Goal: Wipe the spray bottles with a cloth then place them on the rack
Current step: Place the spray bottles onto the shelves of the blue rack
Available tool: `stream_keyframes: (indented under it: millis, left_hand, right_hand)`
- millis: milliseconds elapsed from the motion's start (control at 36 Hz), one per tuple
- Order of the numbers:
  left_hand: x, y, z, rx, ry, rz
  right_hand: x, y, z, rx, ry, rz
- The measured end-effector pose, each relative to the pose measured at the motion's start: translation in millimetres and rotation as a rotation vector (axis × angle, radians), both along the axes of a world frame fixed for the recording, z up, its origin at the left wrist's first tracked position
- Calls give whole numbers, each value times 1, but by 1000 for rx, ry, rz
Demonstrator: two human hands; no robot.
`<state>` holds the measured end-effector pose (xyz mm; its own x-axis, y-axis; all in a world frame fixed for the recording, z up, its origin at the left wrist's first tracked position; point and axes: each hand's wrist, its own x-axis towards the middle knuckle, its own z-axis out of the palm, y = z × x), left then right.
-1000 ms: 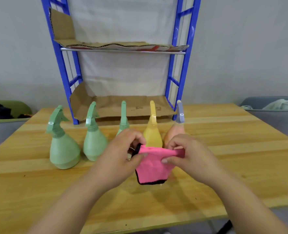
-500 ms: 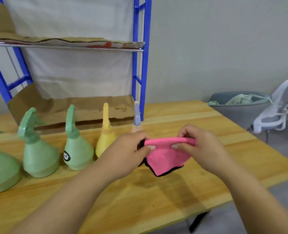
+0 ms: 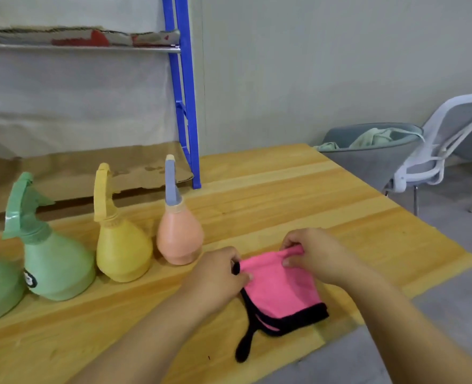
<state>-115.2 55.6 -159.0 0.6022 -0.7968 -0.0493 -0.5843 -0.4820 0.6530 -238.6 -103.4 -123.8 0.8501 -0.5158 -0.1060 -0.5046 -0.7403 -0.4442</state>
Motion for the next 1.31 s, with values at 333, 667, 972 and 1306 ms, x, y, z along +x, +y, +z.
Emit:
stream_keyframes:
  millis: [333,667,972,1306]
  left_hand:
    - [9,-9,12,85,-328,-27]
    - [21,83,25,46,-265,154]
    - [57,133,35,-259,-343,468]
    - [75,110,51,-184,-198,529]
  right_hand:
    - [22,-12,0,-349,62,-5]
    - [30,36,25,-273,55,179]
    - [75,81,21,-198,113,130]
    - [128,108,28,46,-212,-11]
